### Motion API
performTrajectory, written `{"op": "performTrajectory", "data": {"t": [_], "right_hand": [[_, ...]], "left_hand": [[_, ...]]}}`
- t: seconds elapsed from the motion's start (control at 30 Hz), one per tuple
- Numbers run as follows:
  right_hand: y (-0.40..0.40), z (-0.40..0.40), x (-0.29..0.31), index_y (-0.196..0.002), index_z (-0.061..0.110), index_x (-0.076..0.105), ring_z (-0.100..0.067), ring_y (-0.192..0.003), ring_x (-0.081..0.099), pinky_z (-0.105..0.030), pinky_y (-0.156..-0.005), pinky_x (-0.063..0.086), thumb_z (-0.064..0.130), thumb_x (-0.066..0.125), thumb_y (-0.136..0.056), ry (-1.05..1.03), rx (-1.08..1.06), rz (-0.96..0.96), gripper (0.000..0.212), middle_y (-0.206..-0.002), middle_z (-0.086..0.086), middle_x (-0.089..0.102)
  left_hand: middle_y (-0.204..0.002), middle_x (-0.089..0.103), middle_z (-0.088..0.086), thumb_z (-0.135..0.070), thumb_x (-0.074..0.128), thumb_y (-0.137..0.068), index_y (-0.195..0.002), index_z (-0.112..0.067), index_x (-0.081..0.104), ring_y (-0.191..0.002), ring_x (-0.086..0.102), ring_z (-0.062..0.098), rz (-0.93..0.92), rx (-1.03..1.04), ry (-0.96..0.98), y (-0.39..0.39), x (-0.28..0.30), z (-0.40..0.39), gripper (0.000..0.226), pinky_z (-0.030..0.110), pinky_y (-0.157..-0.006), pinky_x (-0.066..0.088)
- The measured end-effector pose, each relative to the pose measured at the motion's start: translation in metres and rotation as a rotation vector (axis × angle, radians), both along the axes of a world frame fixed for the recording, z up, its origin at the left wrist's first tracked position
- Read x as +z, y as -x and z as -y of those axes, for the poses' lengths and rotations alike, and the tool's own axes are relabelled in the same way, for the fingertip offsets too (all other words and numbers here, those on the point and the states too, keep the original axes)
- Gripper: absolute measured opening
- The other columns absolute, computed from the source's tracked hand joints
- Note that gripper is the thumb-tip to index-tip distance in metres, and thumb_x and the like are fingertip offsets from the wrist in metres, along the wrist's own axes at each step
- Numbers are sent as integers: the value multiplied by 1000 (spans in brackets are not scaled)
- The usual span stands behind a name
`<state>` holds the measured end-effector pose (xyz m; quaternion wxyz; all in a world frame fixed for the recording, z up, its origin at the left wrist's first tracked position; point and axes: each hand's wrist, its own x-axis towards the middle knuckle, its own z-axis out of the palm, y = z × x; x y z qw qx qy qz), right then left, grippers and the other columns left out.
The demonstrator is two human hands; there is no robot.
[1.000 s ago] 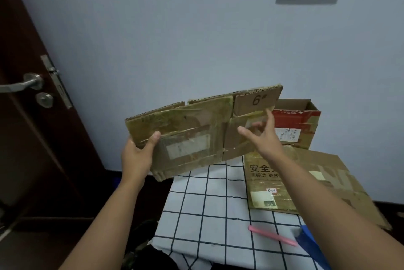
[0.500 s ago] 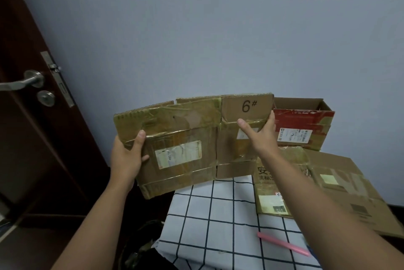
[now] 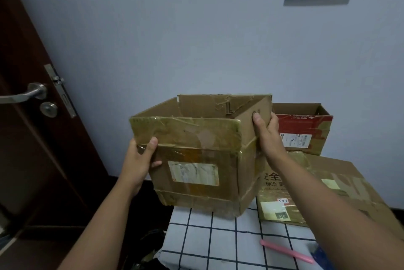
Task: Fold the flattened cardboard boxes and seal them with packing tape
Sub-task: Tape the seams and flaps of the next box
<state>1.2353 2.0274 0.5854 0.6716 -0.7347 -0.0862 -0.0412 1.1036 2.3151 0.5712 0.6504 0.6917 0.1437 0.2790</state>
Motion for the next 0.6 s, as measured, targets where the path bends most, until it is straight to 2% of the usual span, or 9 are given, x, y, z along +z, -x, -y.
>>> {"op": "performTrajectory", "data": {"t": [0.1, 0.17, 0.23, 0.27, 0.33, 0.4, 0.47, 0.53, 0.6], "right_hand": [[4, -1, -1, -152, 44, 13, -31, -141, 34, -59, -114, 29, 96, 32, -67, 106, 77, -57, 101, -158, -3, 29], [5, -2, -7, -153, 40, 13, -32, -143, 32, -60, -114, 29, 91, 24, -73, 180, 103, -102, 95, -160, -5, 28], [4, 0, -11, -148, 30, 24, -32, -135, 44, -59, -109, 37, 84, 25, -81, 228, 50, -130, 87, -151, -9, 41], [3, 1, -14, -140, 22, 33, -32, -126, 51, -57, -104, 43, 79, 29, -85, 231, 6, -137, 79, -142, -10, 50], [3, 3, -20, -114, 17, 50, -28, -107, 61, -55, -93, 51, 72, 35, -89, 187, -67, -146, 63, -119, -8, 62], [9, 4, -24, -103, 21, 58, -25, -95, 65, -53, -88, 55, 68, 38, -93, 106, -31, -166, 52, -106, -7, 67], [18, 8, -25, -108, 26, 62, -25, -97, 66, -48, -88, 55, 54, 39, -100, 10, 68, -202, 36, -110, -8, 67], [25, 15, -29, -107, 30, 65, -24, -96, 66, -41, -80, 57, 38, 42, -103, -142, 141, -254, 25, -114, -7, 64], [28, 22, -35, -98, 26, 70, -23, -91, 67, -36, -69, 58, 31, 39, -103, -347, 218, -299, 32, -119, -6, 62]], "left_hand": [[-115, 65, -3, -46, 61, -87, -125, -23, 50, -97, 67, 15, -43, 18, -43, -5, -10, 18, 46, 33, -63, 59], [-115, 66, -4, -57, 61, -80, -123, -25, 52, -96, 68, 17, -50, 82, -85, -5, -16, 28, 54, 33, -59, 59], [-114, 65, -8, -60, 59, -80, -123, -27, 53, -94, 69, 16, -38, 136, -133, -1, -22, 37, 54, 34, -59, 60], [-112, 66, -9, -59, 59, -81, -123, -27, 53, -92, 69, 15, -30, 163, -151, 1, -26, 41, 53, 33, -58, 60], [-111, 65, -10, -58, 59, -83, -124, -28, 53, -90, 70, 16, -10, 209, -180, 6, -31, 52, 51, 27, -55, 58], [-116, 61, -7, -55, 61, -83, -127, -31, 51, -95, 67, 16, -10, 222, -191, 7, -40, 62, 51, 27, -57, 59], [-123, 54, -6, -57, 63, -82, -133, -37, 47, -106, 62, 16, -34, 219, -204, 8, -50, 68, 56, 37, -67, 62], [-126, 47, -4, -70, 60, -78, -138, -39, 44, -115, 56, 19, -81, 229, -230, 8, -61, 71, 69, 46, -80, 59], [-130, 45, 1, -78, 54, -74, -141, -36, 42, -118, 54, 23, -115, 242, -253, 9, -66, 72, 80, 51, -90, 54]]}}
